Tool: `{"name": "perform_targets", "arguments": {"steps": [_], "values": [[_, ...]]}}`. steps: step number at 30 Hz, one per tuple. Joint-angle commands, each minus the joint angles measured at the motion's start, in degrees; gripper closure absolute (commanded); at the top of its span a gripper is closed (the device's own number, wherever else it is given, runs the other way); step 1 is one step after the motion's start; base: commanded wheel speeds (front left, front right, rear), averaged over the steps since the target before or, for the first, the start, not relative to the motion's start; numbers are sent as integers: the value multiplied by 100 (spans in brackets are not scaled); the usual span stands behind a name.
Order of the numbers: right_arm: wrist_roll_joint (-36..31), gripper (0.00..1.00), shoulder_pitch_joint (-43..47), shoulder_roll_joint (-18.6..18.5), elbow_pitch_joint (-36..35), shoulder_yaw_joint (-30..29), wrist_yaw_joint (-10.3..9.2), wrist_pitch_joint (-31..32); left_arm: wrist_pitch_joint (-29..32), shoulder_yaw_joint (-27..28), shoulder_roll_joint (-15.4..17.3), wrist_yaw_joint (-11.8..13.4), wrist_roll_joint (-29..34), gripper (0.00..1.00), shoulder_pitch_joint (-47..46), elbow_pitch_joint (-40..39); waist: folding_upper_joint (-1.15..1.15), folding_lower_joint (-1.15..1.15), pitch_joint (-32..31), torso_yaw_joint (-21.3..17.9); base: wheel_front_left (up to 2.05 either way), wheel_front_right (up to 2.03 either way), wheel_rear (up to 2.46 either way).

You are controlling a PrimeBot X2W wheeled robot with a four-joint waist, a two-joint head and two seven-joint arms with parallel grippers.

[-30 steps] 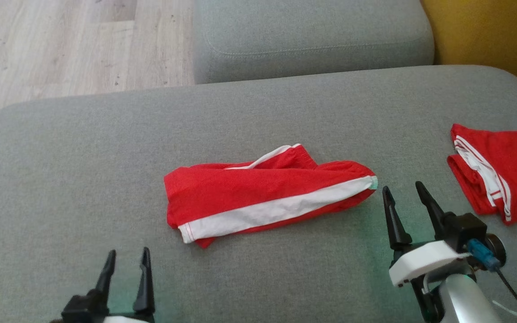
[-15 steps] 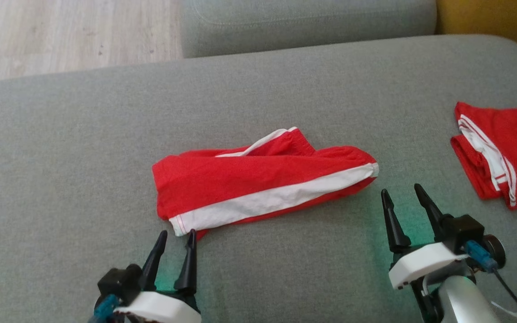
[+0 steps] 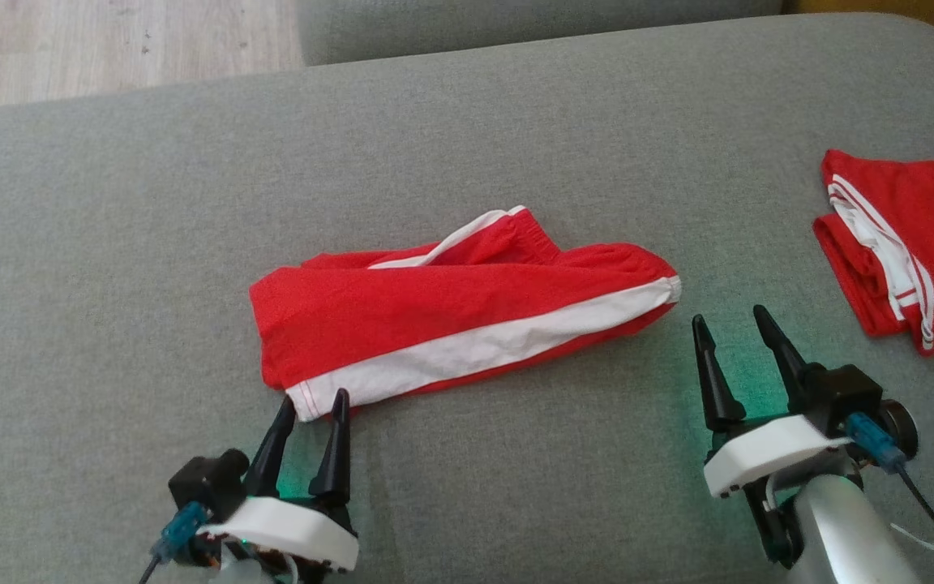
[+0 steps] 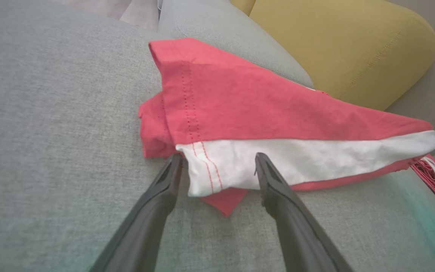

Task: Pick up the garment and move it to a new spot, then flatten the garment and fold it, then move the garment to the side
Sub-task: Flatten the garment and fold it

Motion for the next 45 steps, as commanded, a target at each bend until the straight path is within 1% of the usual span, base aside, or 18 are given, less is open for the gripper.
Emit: {"name": "perform_targets", "arguments": {"steps": [1,12,18,19,20,21,22,23,25,29,32,35,41,45], "values": [[29,0,-203,-1,-173,125,-4,-38,-31,125,95,10,-59,0,-202,-137,0,-1,26,-10,0,0,0],[71,0,-218,-1,-159,113,-4,-38,-31,-90,193,10,-131,0,-251,-430,0,-1,32,30,0,0,0],[97,0,-231,-1,-129,167,-4,-38,-31,-226,246,10,-204,0,-243,-328,0,-1,7,34,0,0,0],[99,0,-237,-1,-125,178,-4,-38,-31,-253,253,10,-217,14,-249,-292,0,-1,7,30,0,0,0],[100,0,-246,-1,-122,188,-4,-38,-31,-288,256,10,-246,38,-255,-244,0,-1,8,25,0,0,0],[101,0,-256,-1,-122,197,-4,-38,-31,-321,266,10,-269,75,-271,-196,0,-1,11,20,0,0,0],[102,0,-265,-1,-121,202,-4,-38,-31,-346,278,10,-277,95,-295,-170,0,-1,15,17,0,0,0],[103,0,-274,-1,-121,205,-4,-38,-31,-339,282,10,-291,100,-312,-159,0,-1,16,19,0,0,0],[134,0,-291,-1,-130,222,-4,-38,-31,-299,292,10,-279,100,-340,-151,0,-1,20,27,0,0,0],[332,0,-329,-1,-129,416,-4,-38,-31,-3,291,10,-117,100,-333,-214,0,-1,12,53,0,0,0],[559,0,-364,-47,-95,662,-4,-38,-31,320,274,10,89,100,-290,-256,0,-1,12,80,0,0,0],[849,0,-399,-151,-61,978,-4,-38,-31,430,256,10,232,100,-270,-258,0,-1,21,107,0,0,0],[1490,0,-503,-491,-124,1693,-4,-38,-31,576,206,10,363,100,-279,-258,0,-1,48,142,0,0,0],[1939,0,-712,-871,-156,2213,-4,-38,-31,697,181,10,450,100,-299,-192,0,-1,73,135,0,0,0]]}}
